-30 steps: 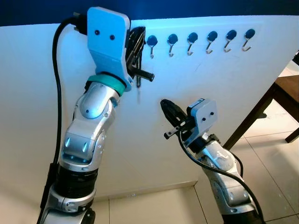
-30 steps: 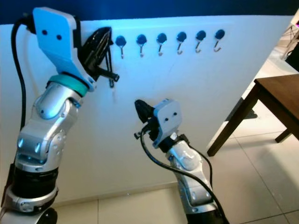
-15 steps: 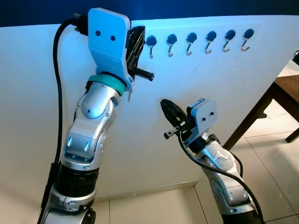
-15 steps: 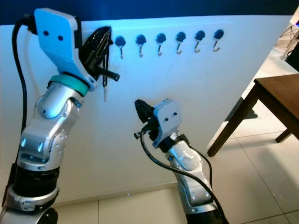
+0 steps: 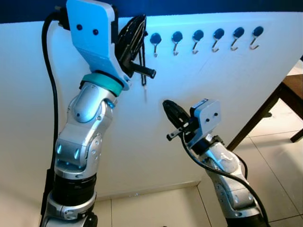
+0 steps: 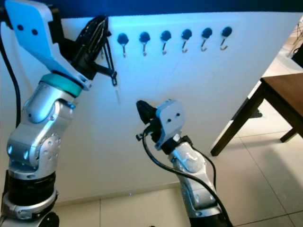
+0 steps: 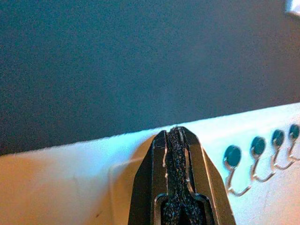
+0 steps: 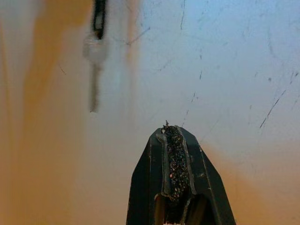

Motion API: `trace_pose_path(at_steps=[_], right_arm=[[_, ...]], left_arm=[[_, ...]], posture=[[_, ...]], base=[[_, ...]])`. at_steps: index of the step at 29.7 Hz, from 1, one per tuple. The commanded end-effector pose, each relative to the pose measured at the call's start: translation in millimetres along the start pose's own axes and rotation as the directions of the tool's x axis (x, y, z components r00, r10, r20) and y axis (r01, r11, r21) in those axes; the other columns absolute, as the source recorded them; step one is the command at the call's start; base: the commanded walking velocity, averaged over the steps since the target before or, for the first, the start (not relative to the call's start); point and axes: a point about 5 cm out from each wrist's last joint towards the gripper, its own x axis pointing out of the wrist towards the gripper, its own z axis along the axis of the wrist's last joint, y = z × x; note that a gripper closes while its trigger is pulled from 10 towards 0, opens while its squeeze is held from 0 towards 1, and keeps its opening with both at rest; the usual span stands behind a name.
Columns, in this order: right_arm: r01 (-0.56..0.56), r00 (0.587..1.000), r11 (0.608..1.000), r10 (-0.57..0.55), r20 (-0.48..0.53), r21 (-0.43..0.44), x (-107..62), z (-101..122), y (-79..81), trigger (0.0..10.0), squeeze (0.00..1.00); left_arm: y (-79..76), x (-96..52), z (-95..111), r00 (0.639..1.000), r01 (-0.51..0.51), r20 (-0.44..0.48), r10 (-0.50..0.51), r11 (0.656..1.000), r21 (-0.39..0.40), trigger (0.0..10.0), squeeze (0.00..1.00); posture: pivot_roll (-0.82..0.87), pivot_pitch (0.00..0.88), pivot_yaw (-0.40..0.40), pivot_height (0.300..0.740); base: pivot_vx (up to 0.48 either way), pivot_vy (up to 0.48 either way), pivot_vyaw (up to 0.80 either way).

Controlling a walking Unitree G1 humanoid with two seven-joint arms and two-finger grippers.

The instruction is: Hang keys on a hook

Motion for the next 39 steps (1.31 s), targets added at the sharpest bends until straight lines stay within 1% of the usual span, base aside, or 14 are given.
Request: trace_pose_path(at_steps=[1,8,17,24,30,31,39], right_arm=[[-0.011,1.000,1.000,0.011,-0.005,0.009,-1.6,0,3.1,10.0,0.00],[-0.007,1.000,1.000,0.007,-0.004,0.007,0.2,0,1.1,10.0,0.00],[-0.005,1.000,1.000,0.005,-0.008,0.010,-0.4,0,2.3,10.0,0.00],[-0.007,1.000,1.000,0.007,-0.012,0.010,-1.0,1,2.8,10.0,0.00],[-0.013,1.000,1.000,0.013,-0.013,0.007,0.3,0,2.8,10.0,0.00],[-0.011,1.000,1.000,0.011,-0.010,0.009,0.8,1,3.0,10.0,0.00],[-0.008,1.000,1.000,0.008,-0.011,0.011,-0.1,1,3.9,10.0,0.00]], left_arm=[[4.0,-1.7,-2,1.000,-0.018,-0.009,0.018,1.000,0.016,10.0,0.00],[6.0,-0.9,-5,0.999,-0.032,-0.020,0.033,0.999,0.019,10.0,0.00],[9.4,-1.8,-6,0.999,-0.041,-0.034,0.041,0.999,0.022,10.0,0.00],[11.2,-5.3,-2,0.998,-0.056,-0.031,0.056,0.998,0.014,10.0,0.00],[4.8,-8.6,-12,0.997,-0.046,-0.064,0.047,0.999,0.009,10.0,0.00],[1.4,-10.4,-17,0.996,-0.035,-0.082,0.035,0.999,0.004,10.0,0.00],[1.0,-13.7,-26,0.993,-0.035,-0.116,0.035,0.999,0.003,10.0,0.00]], posture=[[-0.11,0.115,0.048,0.740],[-0.11,0.123,0.052,0.740],[-0.11,0.126,0.052,0.740],[-0.11,0.129,0.042,0.740],[-0.11,0.130,0.041,0.740],[-0.11,0.132,0.045,0.740],[-0.12,0.136,0.051,0.740]], base=[[0.000,0.000,0.00],[0.000,0.000,0.00],[0.000,0.000,0.00],[0.000,0.000,0.00],[0.000,0.000,0.00],[0.000,0.000,0.00],[0.000,0.000,0.00]])
